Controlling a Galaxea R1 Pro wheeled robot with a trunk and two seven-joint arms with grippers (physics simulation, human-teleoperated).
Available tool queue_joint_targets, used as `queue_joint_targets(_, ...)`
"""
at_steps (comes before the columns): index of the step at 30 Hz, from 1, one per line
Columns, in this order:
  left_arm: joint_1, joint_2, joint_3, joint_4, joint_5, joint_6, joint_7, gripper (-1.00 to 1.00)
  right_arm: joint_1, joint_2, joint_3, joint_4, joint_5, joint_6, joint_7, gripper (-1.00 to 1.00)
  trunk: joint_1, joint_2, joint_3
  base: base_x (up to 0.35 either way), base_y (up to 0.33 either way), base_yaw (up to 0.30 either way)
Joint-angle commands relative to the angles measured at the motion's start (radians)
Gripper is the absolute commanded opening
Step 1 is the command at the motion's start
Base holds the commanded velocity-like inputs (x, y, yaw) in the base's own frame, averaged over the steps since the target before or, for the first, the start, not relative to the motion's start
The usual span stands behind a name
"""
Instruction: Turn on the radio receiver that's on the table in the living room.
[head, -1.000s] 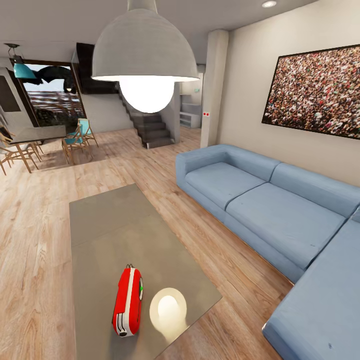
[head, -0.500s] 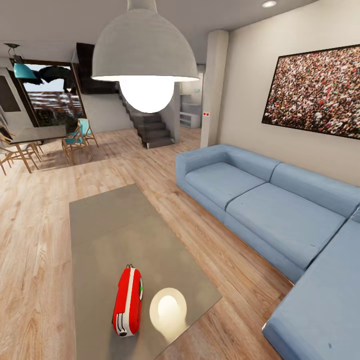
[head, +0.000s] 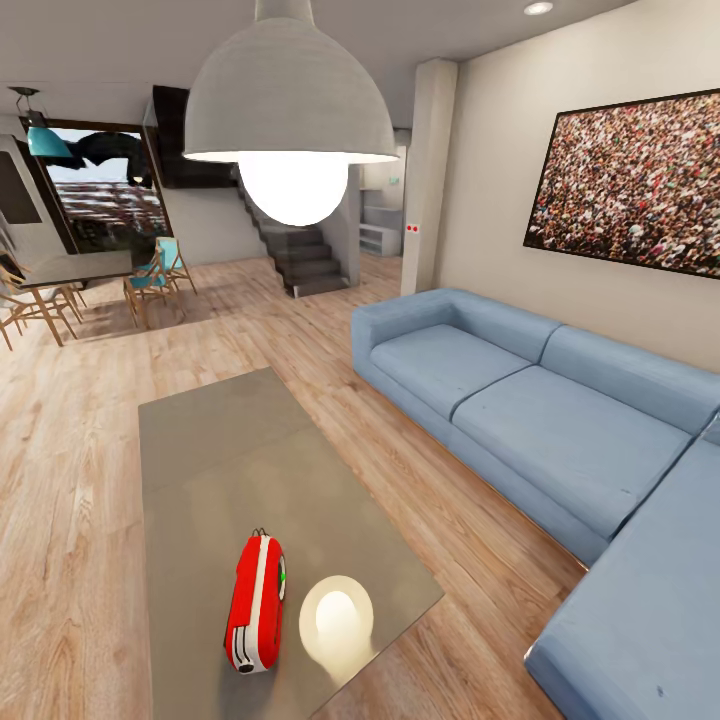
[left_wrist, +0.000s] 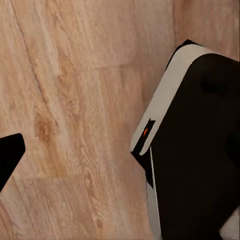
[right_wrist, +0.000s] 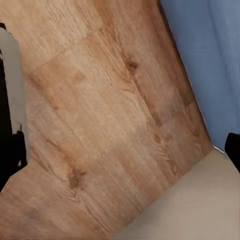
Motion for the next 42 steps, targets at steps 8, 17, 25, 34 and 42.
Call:
queue_joint_targets(8, 0.019, 0.007, 0.0, 0.0, -0.005, -0.02, -0.116, 1.0, 0.024, -0.006, 0.0, 0.012, 0.001, -0.008, 0.147, 1.0, 0.0, 0.0, 0.0, 0.0, 0.0, 0.0)
queue_joint_targets(17, 0.025, -0.004, -0.001, -0.003, -0.005, -0.014, -0.139, 1.0, 0.031, -0.024, 0.003, 0.01, 0.004, -0.001, 0.211, 1.0, 0.0, 0.0, 0.0, 0.0, 0.0, 0.0)
queue_joint_targets(25, 0.025, -0.054, -0.001, -0.003, -0.005, -0.011, -0.137, 1.0, 0.031, -0.019, 0.006, 0.01, 0.007, 0.001, 0.208, 1.0, 0.0, 0.0, 0.0, 0.0, 0.0, 0.0)
queue_joint_targets(34, 0.025, -0.084, -0.03, -0.003, -0.015, 0.063, -0.114, 1.0, 0.03, -0.018, 0.007, 0.009, 0.008, 0.001, 0.207, 1.0, 0.0, 0.0, 0.0, 0.0, 0.0, 0.0)
queue_joint_targets(42, 0.025, -0.085, -0.104, -0.005, -0.04, 0.194, -0.05, 1.0, 0.03, -0.018, 0.007, 0.009, 0.007, 0.001, 0.206, 1.0, 0.0, 0.0, 0.0, 0.0, 0.0, 0.0)
